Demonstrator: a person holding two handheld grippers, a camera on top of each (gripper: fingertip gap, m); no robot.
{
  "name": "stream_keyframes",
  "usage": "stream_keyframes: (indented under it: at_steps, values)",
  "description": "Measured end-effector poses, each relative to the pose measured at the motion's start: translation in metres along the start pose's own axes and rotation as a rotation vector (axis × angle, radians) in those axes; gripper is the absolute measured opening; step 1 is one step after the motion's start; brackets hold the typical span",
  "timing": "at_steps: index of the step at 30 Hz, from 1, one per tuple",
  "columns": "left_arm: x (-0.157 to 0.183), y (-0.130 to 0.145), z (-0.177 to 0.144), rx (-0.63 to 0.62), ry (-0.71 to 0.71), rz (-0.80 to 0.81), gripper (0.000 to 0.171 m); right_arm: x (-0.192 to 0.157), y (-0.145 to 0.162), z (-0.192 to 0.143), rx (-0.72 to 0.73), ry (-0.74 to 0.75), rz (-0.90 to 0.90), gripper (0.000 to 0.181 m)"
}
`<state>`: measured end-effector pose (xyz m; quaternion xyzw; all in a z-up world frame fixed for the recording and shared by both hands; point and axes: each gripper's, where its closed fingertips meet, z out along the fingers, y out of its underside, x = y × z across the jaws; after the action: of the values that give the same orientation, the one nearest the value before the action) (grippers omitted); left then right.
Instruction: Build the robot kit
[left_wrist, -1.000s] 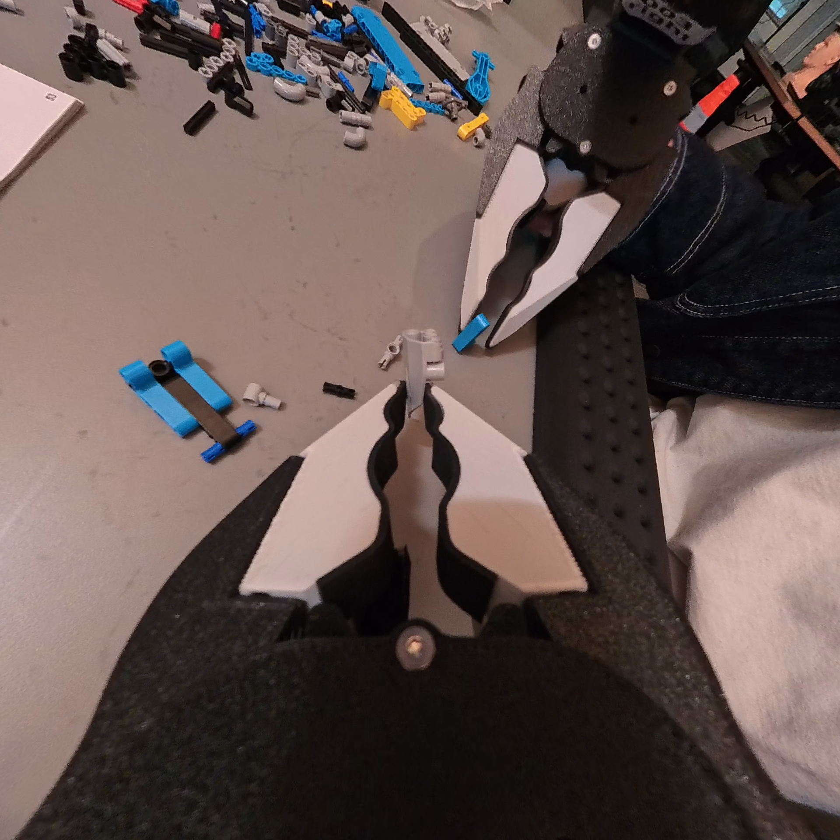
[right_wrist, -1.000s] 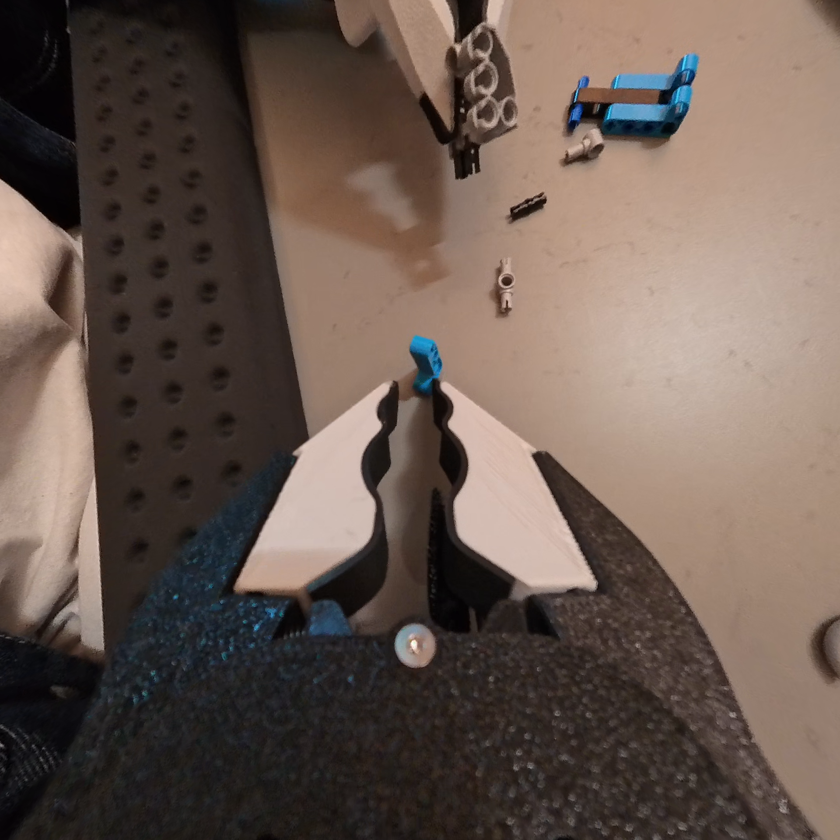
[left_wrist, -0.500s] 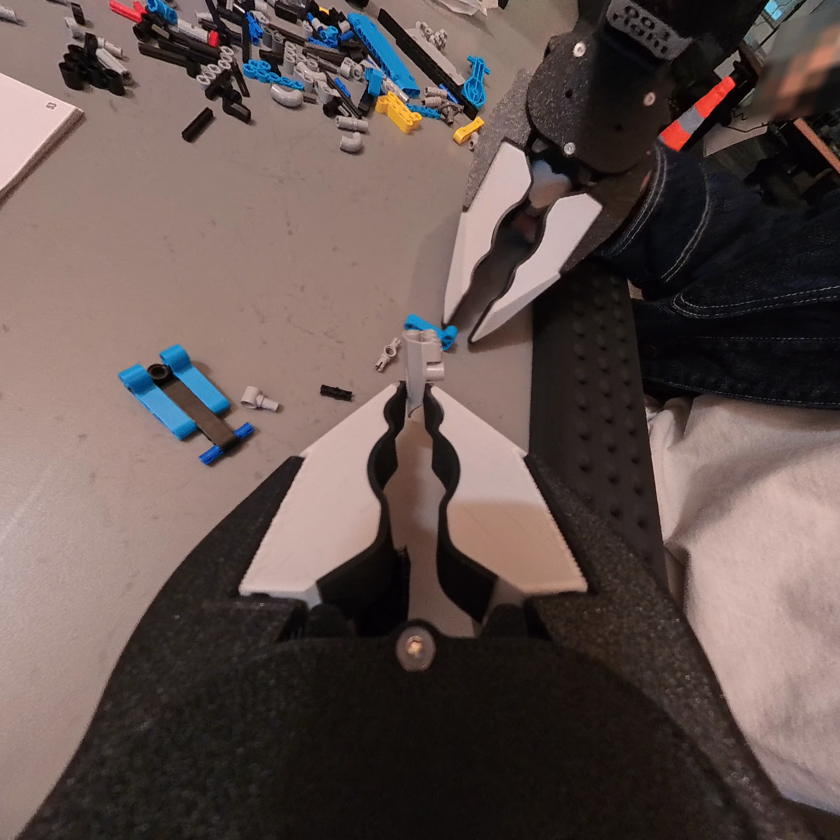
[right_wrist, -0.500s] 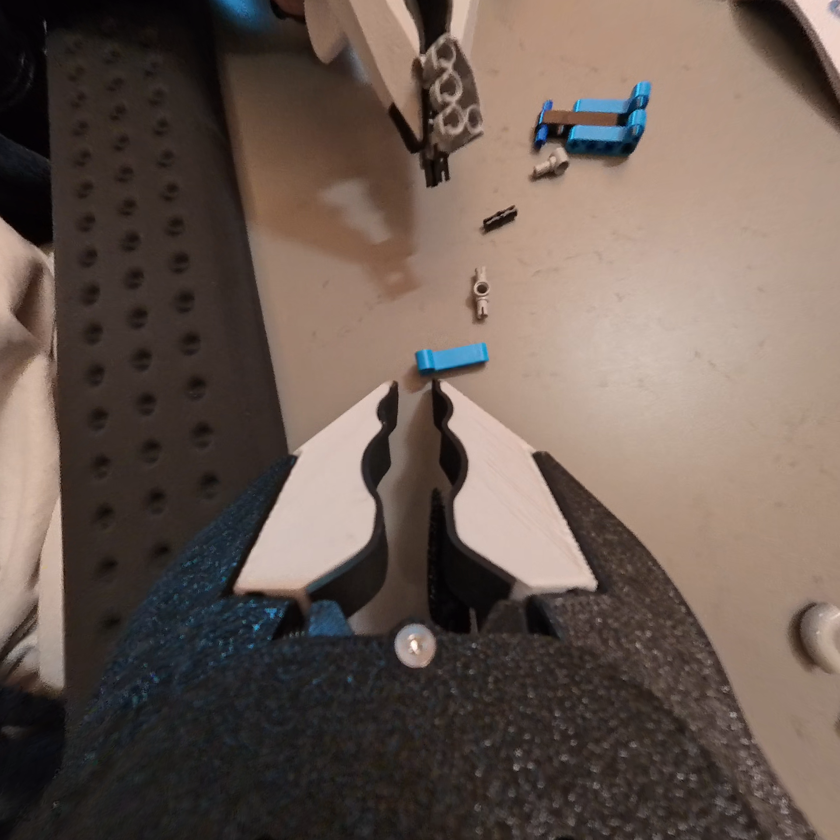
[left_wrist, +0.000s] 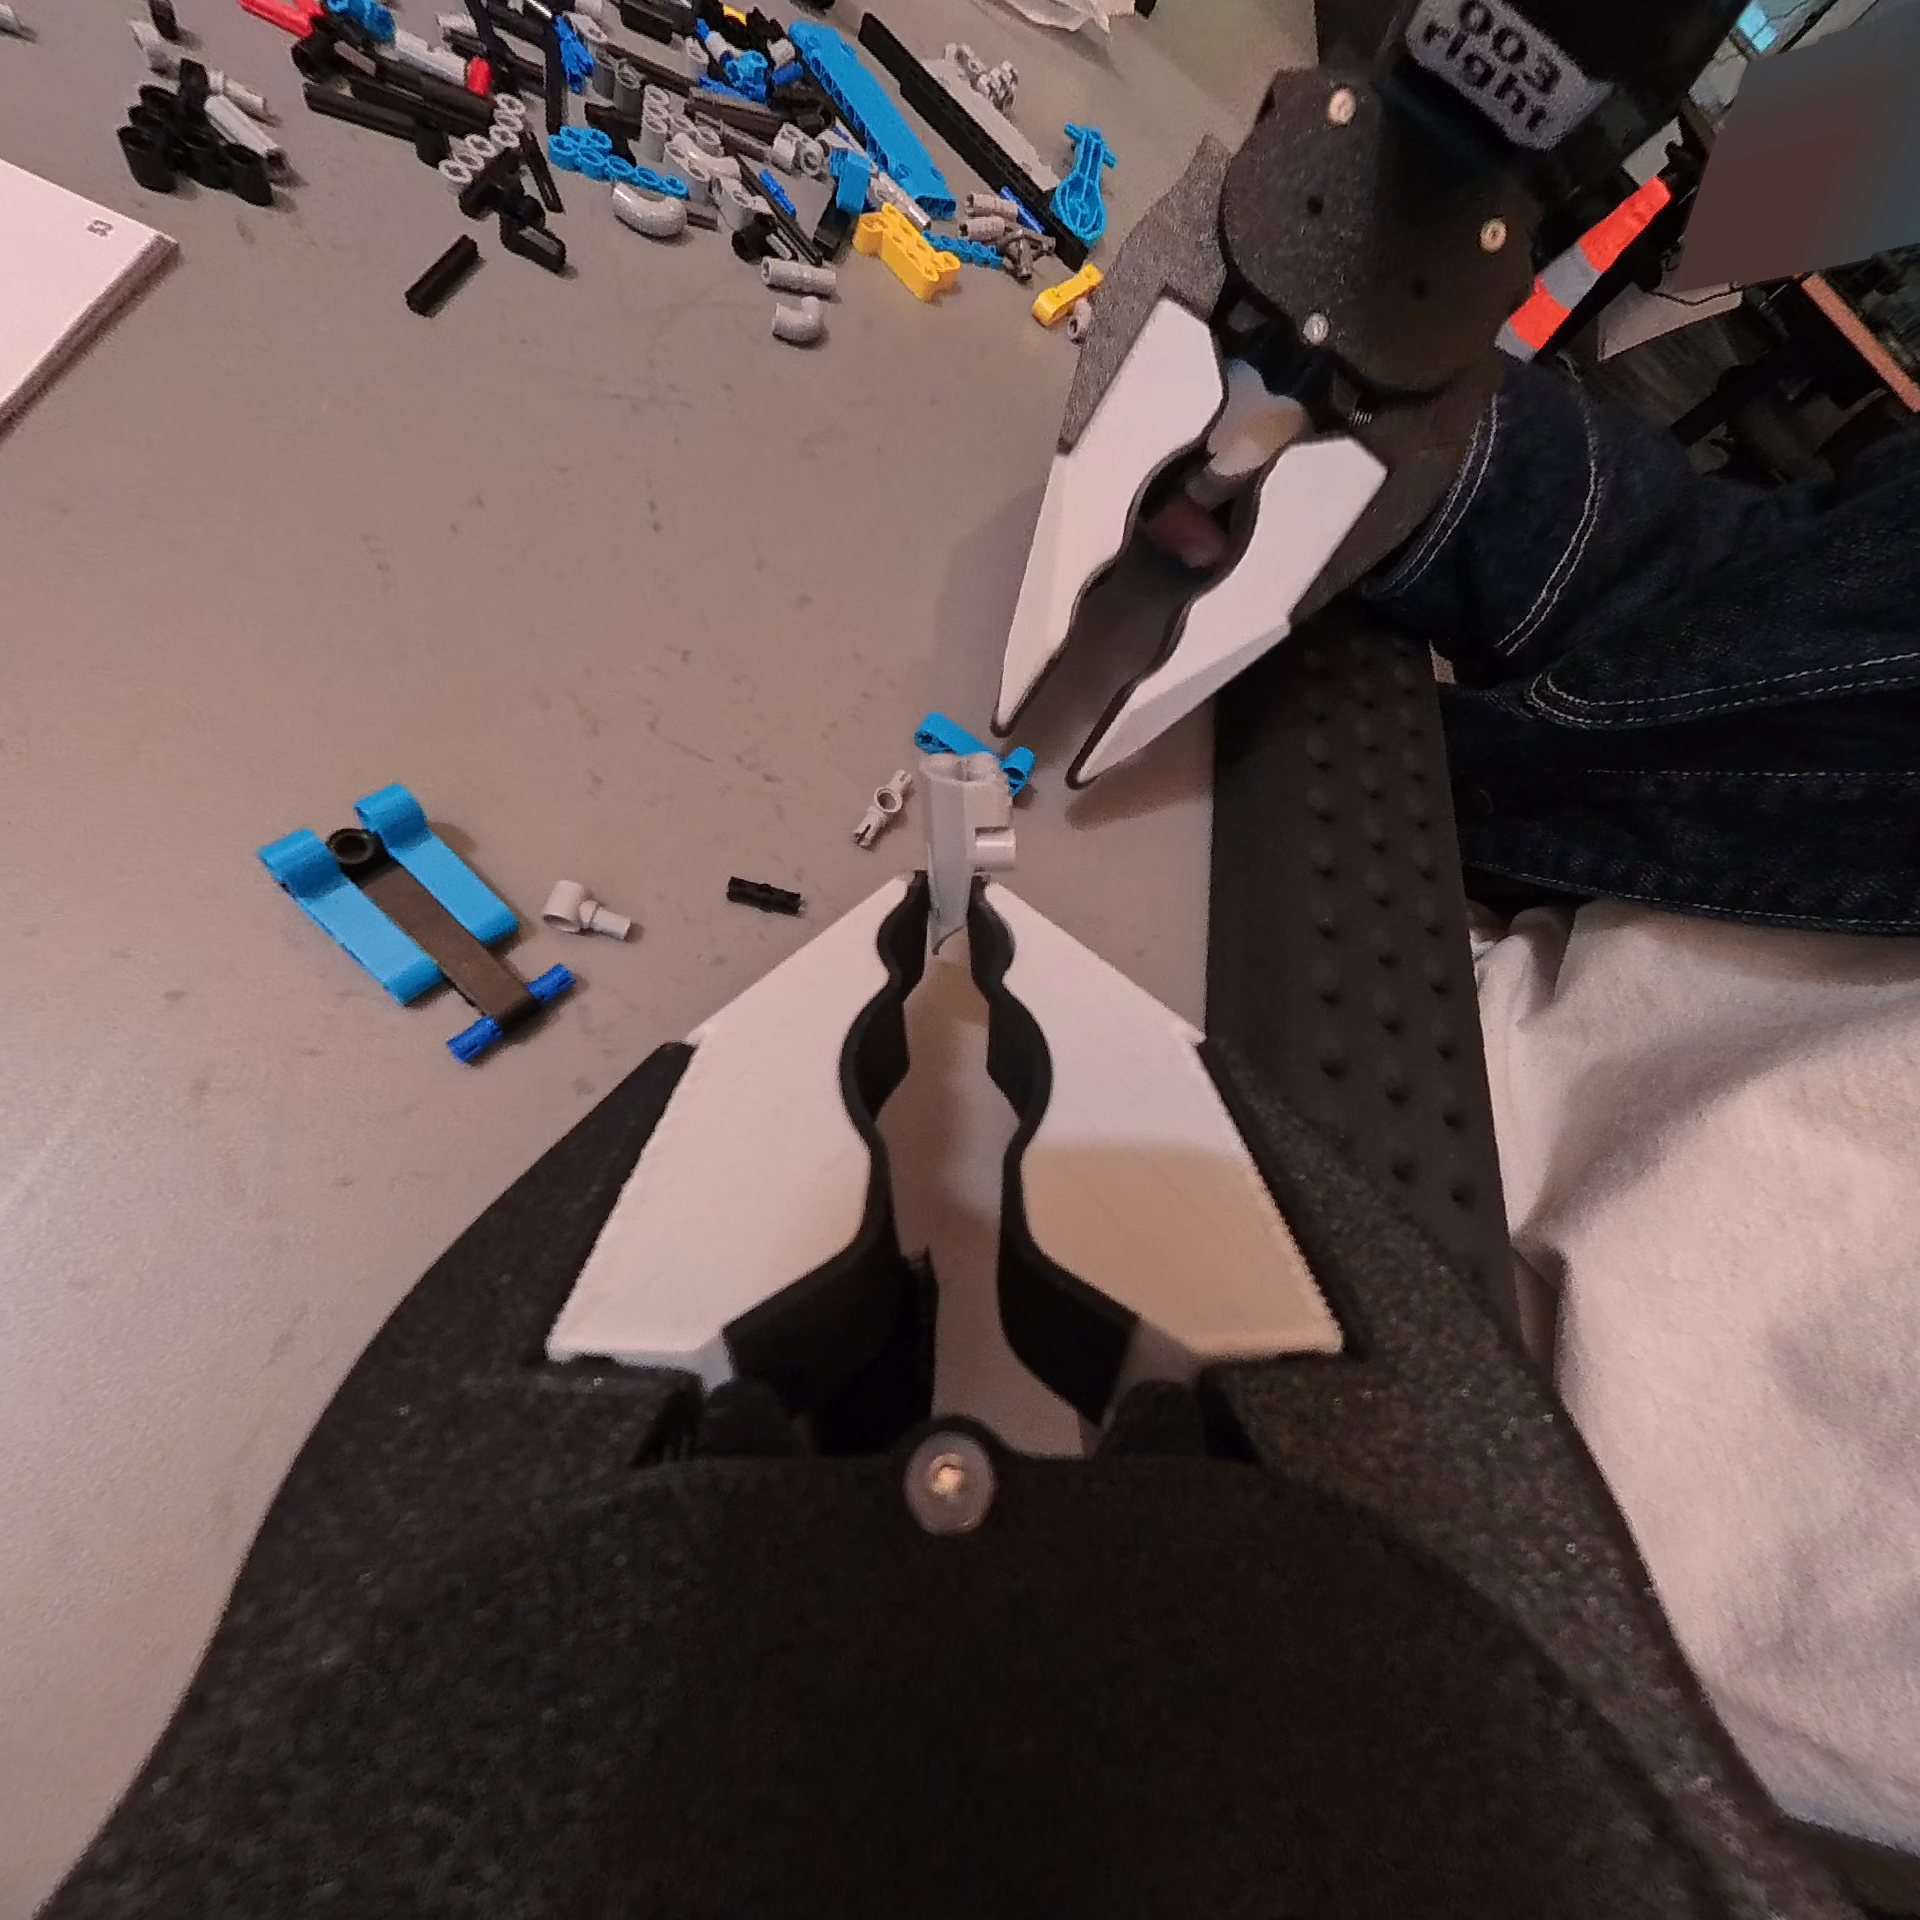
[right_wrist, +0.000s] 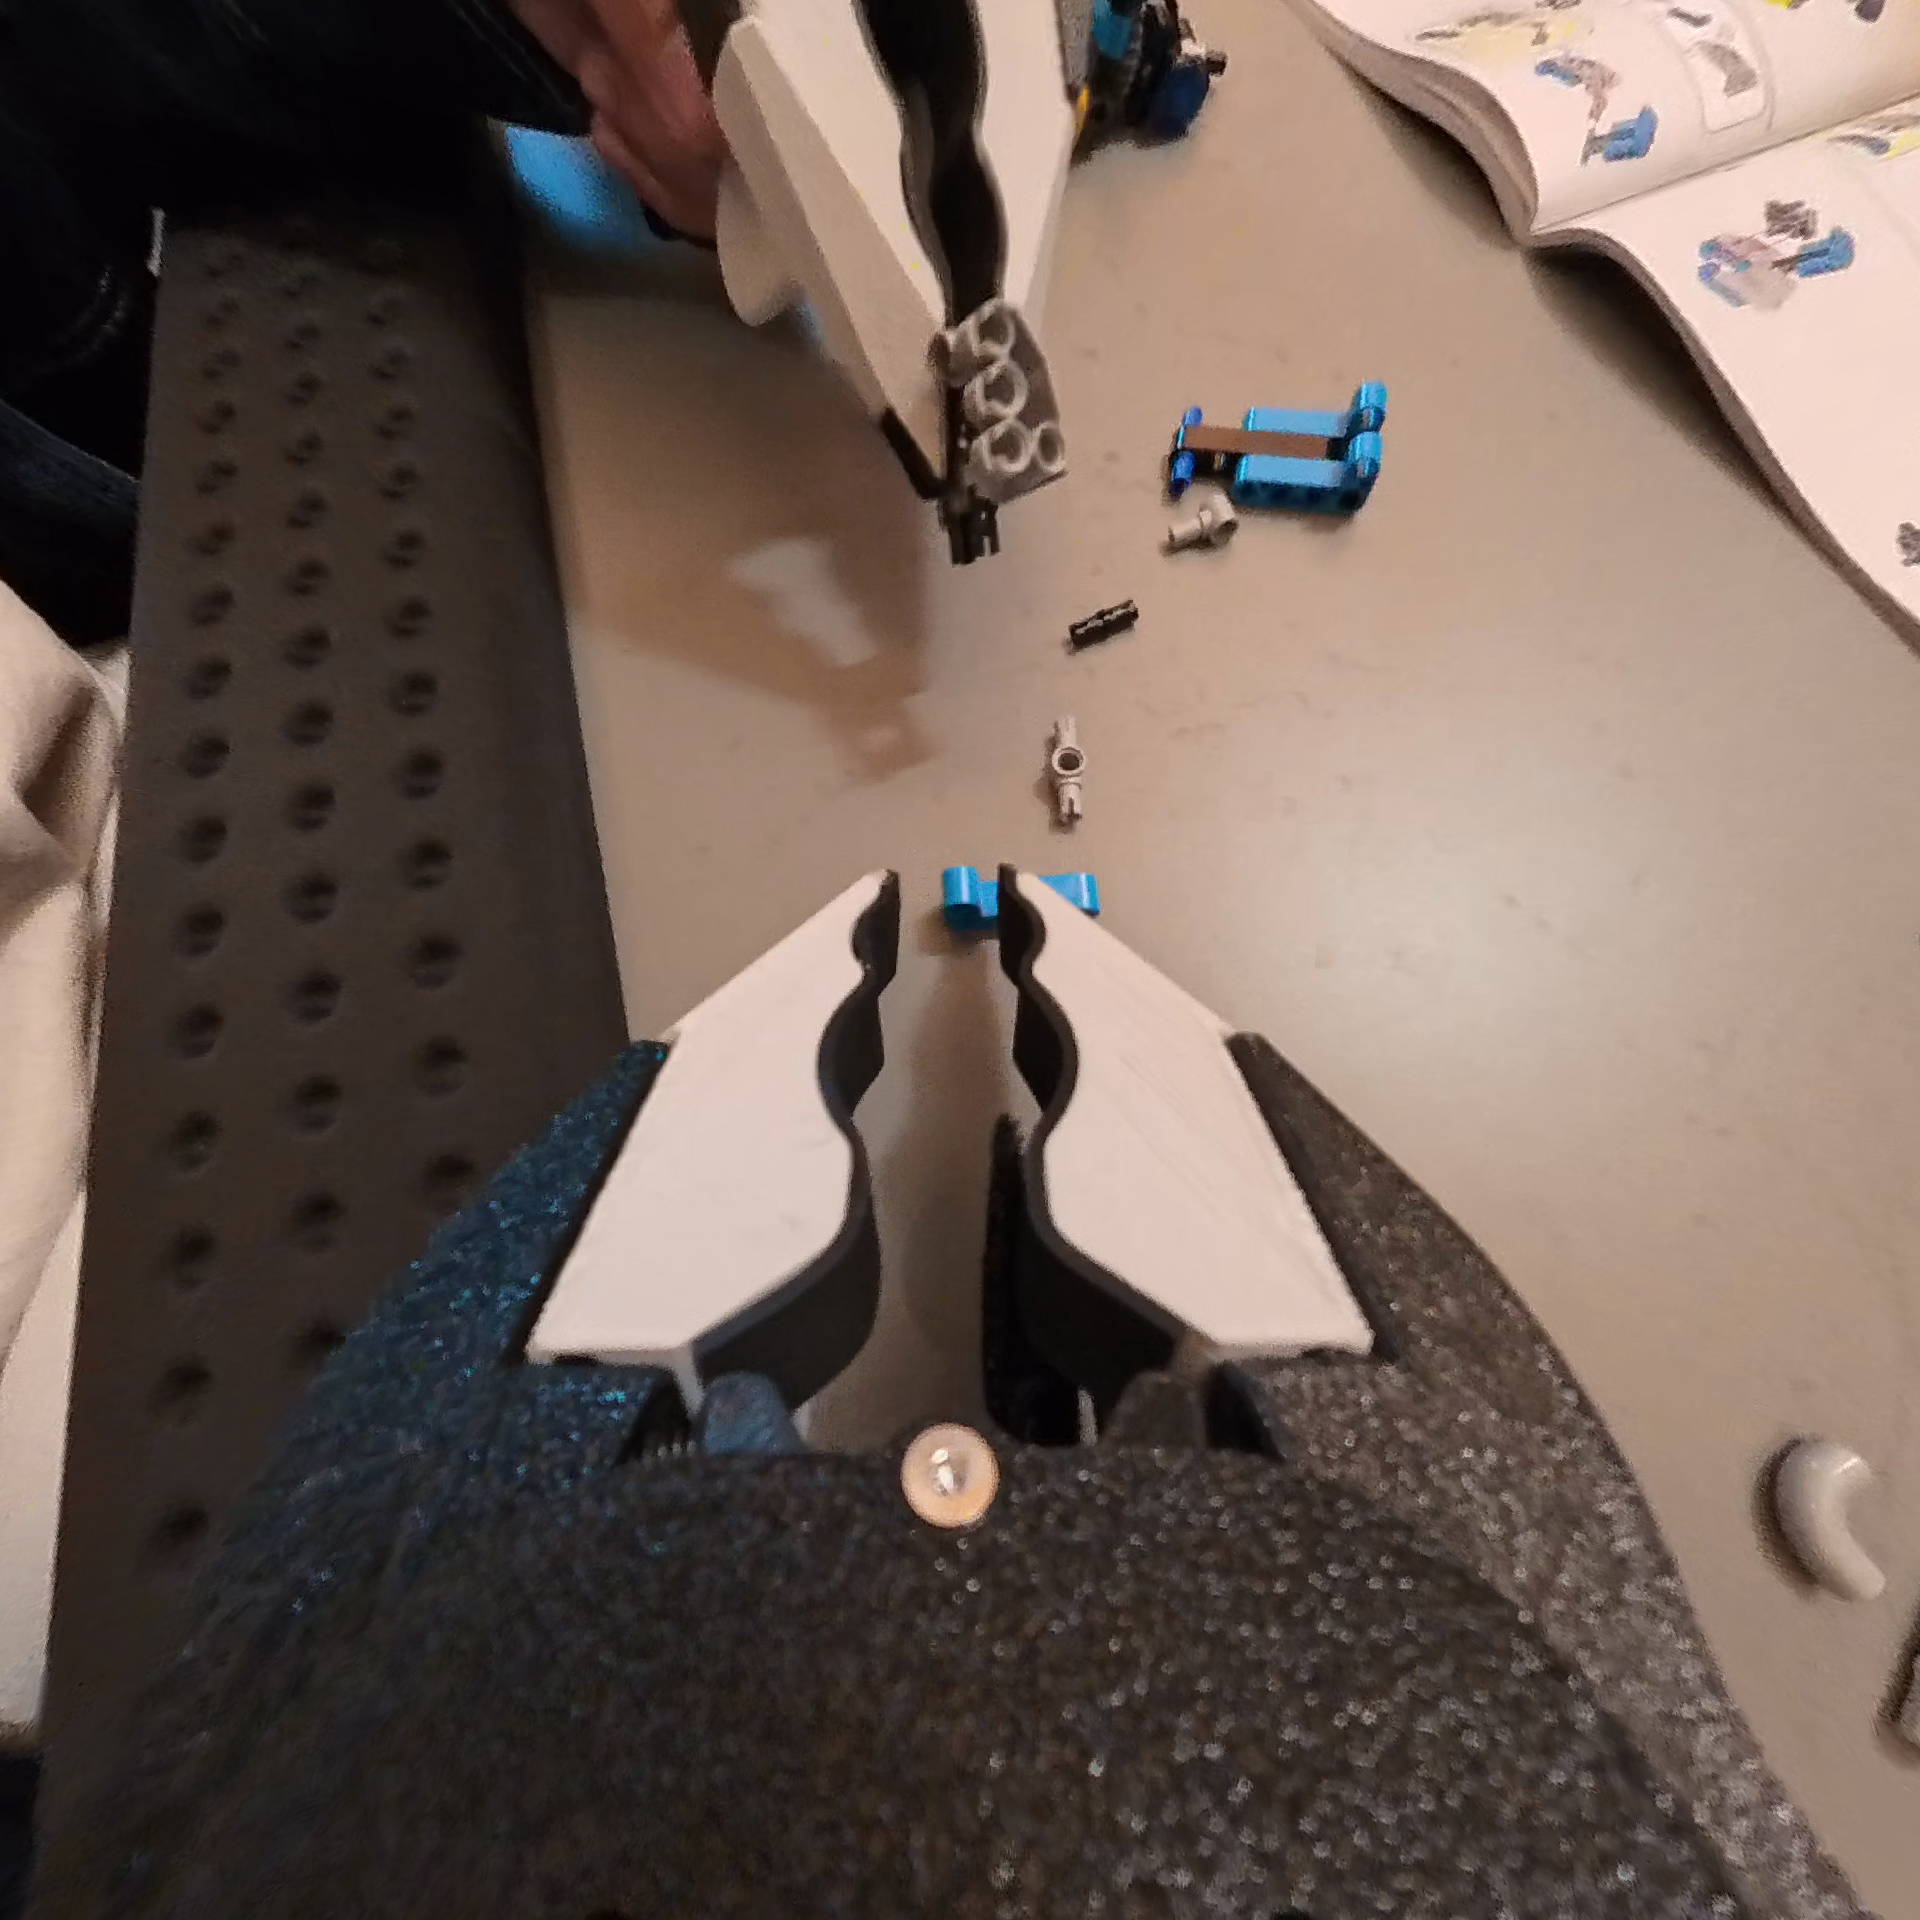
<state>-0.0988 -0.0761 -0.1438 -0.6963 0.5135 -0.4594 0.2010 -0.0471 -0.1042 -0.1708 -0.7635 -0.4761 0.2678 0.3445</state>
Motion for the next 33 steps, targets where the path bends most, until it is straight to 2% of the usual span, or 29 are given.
stream_keyframes:
  at_steps: [5, 10, 14, 16, 19, 22, 24, 26, 30, 33]
  values:
    - [0.007, -0.008, -0.003, 0.049, 0.063, -0.048, 0.007, 0.002, 0.006, 0.007, -0.037, 0.019, -0.039, 0.015]
    - [0.015, -0.018, -0.005, 0.126, 0.199, -0.213, 0.007, 0.005, 0.002, 0.012, -0.071, 0.080, -0.140, 0.006]
    - [0.011, -0.019, -0.006, 0.151, 0.242, -0.327, 0.007, -0.004, -0.016, 0.016, -0.033, 0.182, -0.365, 0.006]
    - [0.006, -0.015, -0.005, 0.134, 0.217, -0.340, 0.007, -0.020, -0.014, 0.023, -0.027, 0.129, -0.411, 0.006]
    - [0.002, -0.008, -0.001, 0.094, 0.177, -0.347, 0.007, -0.037, -0.007, 0.026, -0.054, -0.031, -0.297, 0.006]
    - [0.000, -0.004, 0.002, 0.069, 0.154, -0.334, 0.007, -0.040, -0.003, 0.025, -0.048, -0.091, -0.258, 0.006]
    - [0.001, -0.004, 0.001, 0.070, 0.158, -0.332, 0.007, -0.039, -0.002, 0.021, -0.051, -0.102, -0.213, 0.018]
    - [0.001, -0.005, 0.000, 0.074, 0.158, -0.330, 0.007, -0.046, -0.012, 0.013, 0.006, -0.164, -0.152, 0.026]
    - [0.003, -0.006, 0.000, 0.076, 0.166, -0.325, 0.007, -0.021, -0.010, 0.011, -0.007, -0.109, -0.039, 0.027]
    - [0.006, -0.004, 0.001, 0.061, 0.173, -0.327, 0.007, -0.026, -0.008, 0.019, -0.025, -0.147, -0.058, 0.032]
